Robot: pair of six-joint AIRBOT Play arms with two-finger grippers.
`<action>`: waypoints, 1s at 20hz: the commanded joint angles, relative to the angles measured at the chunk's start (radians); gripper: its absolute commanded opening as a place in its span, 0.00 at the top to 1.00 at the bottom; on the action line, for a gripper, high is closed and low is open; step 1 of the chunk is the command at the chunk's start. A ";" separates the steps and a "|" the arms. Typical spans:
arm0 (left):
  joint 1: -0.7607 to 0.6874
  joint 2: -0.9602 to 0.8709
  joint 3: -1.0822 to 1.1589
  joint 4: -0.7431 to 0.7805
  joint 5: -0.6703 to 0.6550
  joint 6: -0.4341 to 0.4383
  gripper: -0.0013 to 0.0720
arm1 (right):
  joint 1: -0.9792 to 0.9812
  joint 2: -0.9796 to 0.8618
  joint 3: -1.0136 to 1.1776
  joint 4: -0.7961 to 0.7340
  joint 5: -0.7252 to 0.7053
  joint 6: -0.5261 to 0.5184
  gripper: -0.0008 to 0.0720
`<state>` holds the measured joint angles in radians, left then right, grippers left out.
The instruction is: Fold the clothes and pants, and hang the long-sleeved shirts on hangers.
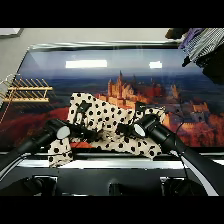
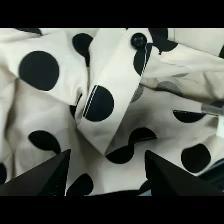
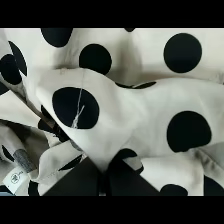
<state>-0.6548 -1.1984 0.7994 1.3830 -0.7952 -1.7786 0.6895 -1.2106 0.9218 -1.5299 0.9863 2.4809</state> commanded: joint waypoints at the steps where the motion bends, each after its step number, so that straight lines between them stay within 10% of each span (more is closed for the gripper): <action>1: -0.035 -0.070 -0.007 0.043 0.093 -0.095 0.30 | 0.000 -0.001 0.001 0.029 0.014 -0.001 0.95; 6: 0.006 -0.126 -0.007 0.041 0.138 -0.115 0.38 | 0.000 -0.001 0.001 0.053 0.015 -0.001 0.95; 8: 0.014 -0.133 -0.002 0.022 0.123 -0.115 0.94 | 0.000 0.000 0.002 0.055 0.029 -0.001 0.95; 20: 0.158 -0.070 0.799 -0.008 -0.933 0.033 0.95 | -0.122 0.027 0.602 0.080 0.660 -0.248 0.95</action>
<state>-0.5095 -1.2762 1.4162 1.3796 -1.4517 -1.7523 0.5789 -1.1873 1.3701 -1.4719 1.4799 2.2768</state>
